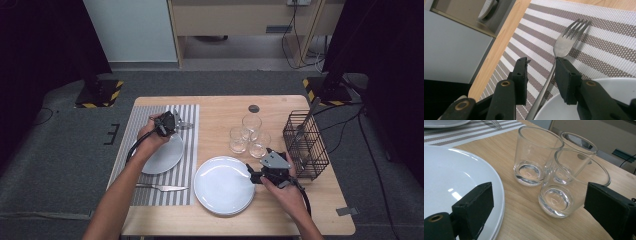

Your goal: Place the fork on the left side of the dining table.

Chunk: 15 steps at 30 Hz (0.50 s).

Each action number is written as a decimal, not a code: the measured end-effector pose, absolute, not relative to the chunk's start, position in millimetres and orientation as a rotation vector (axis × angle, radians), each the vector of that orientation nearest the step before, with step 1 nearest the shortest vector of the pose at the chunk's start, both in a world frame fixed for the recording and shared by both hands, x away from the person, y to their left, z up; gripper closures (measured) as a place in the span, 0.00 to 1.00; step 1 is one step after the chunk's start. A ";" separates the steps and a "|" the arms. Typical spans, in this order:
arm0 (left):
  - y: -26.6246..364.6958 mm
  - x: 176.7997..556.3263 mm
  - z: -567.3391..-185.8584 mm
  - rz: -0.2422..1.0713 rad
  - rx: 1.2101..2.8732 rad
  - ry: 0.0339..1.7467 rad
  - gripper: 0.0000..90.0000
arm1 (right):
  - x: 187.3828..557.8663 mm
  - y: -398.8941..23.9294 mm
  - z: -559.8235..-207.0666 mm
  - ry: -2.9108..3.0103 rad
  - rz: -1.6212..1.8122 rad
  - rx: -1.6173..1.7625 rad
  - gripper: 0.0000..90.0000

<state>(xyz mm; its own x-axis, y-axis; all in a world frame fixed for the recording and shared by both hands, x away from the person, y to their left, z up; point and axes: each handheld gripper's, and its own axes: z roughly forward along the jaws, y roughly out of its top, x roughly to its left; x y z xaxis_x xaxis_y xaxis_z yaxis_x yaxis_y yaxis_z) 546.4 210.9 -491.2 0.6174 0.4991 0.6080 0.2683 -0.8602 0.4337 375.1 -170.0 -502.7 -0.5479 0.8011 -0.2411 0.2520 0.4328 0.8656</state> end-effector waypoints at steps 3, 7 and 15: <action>207.9 547.1 -491.3 1.088 2.547 0.617 0.69 | 375.0 -169.7 -502.8 2.031 1.073 0.884 0.10; 205.0 548.6 -493.5 1.082 2.551 0.614 0.69 | 374.6 -169.4 -503.0 2.035 1.071 0.882 0.10; 204.6 552.0 -495.7 1.074 2.536 0.632 0.68 | 375.4 -169.5 -503.6 2.037 1.070 0.883 0.10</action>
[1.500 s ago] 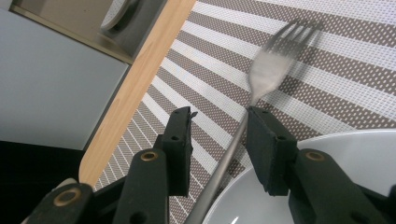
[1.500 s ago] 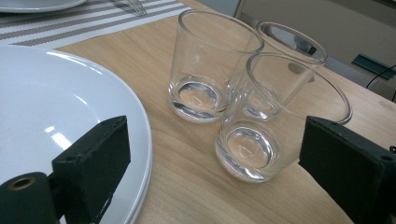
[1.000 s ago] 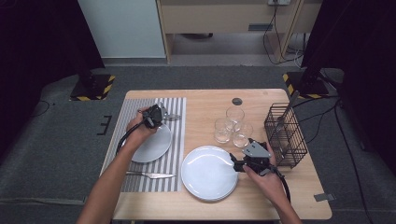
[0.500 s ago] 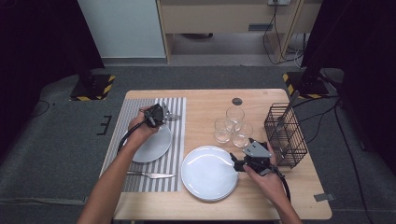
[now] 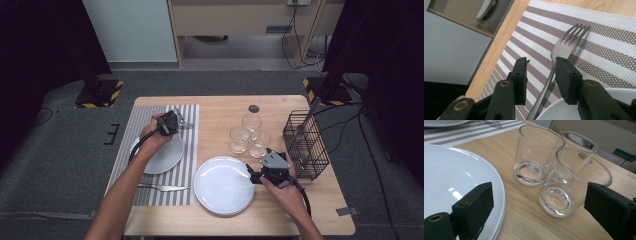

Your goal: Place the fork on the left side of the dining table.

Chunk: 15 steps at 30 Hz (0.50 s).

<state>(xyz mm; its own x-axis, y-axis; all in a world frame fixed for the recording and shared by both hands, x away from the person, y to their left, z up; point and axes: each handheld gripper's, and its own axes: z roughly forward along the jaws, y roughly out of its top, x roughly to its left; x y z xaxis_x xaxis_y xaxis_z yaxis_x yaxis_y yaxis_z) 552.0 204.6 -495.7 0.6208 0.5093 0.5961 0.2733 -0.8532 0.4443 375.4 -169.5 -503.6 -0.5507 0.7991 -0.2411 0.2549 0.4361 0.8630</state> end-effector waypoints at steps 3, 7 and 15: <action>204.2 552.7 -496.2 1.074 2.547 0.627 0.68 | 375.0 -169.2 -503.4 2.037 1.072 0.882 0.10; 201.4 553.4 -495.6 1.070 2.545 0.625 0.68 | 375.0 -169.6 -503.1 2.034 1.073 0.884 0.10; 196.6 555.7 -497.1 1.074 2.542 0.619 0.68 | 374.9 -171.2 -502.7 2.032 1.073 0.887 0.10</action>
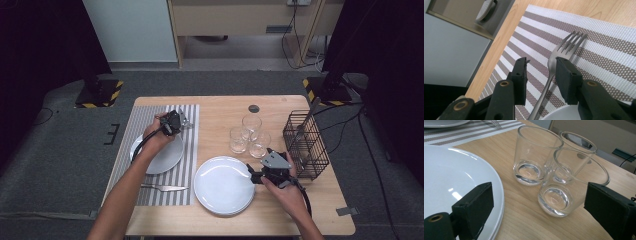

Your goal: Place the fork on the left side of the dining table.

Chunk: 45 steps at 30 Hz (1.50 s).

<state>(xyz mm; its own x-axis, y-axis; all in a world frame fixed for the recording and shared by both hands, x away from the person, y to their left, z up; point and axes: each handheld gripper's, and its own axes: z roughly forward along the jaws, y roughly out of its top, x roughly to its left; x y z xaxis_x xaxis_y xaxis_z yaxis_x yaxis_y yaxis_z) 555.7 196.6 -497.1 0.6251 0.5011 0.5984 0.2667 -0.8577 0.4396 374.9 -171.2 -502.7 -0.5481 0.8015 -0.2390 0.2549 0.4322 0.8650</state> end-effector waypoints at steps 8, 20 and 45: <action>197.8 556.8 -498.6 1.074 2.530 0.633 0.68 | 375.4 -170.7 -503.5 2.034 1.069 0.889 0.10; 195.6 556.9 -499.3 1.071 2.527 0.630 0.68 | 375.5 -171.5 -503.4 2.034 1.067 0.890 0.10; 191.1 558.4 -504.0 1.077 2.545 0.618 0.67 | 375.6 -171.6 -504.0 2.038 1.062 0.894 0.09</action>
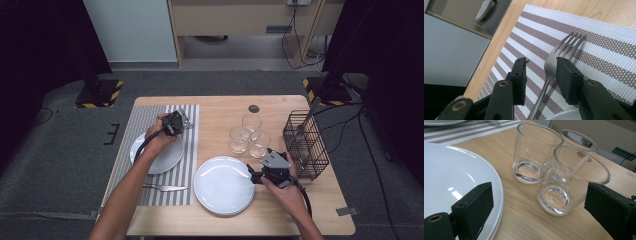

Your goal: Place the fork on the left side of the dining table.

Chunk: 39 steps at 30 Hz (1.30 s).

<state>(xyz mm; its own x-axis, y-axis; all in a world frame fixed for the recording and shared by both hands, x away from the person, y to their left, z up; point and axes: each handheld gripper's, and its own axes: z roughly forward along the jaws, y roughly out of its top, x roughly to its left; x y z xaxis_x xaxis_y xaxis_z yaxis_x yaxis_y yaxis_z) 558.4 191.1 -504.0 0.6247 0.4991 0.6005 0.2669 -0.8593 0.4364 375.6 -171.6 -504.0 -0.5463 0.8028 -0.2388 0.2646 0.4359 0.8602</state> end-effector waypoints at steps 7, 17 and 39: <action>190.7 558.2 -504.5 1.076 2.549 0.618 0.67 | 376.0 -171.8 -503.9 2.036 1.064 0.893 0.09; 185.5 559.4 -505.3 1.084 2.526 0.626 0.66 | 375.8 -172.0 -503.9 2.038 1.063 0.892 0.09; 178.4 550.8 -512.2 1.044 2.603 0.564 0.66 | 376.3 -172.1 -504.5 2.040 1.063 0.897 0.09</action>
<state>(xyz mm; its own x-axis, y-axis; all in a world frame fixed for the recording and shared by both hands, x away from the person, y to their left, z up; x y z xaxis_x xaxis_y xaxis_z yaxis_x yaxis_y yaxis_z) 550.8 178.4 -512.2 0.6626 0.4528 0.5967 0.2505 -0.8847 0.3931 376.3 -172.1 -504.5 -0.5472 0.8030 -0.2362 0.2668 0.4348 0.8601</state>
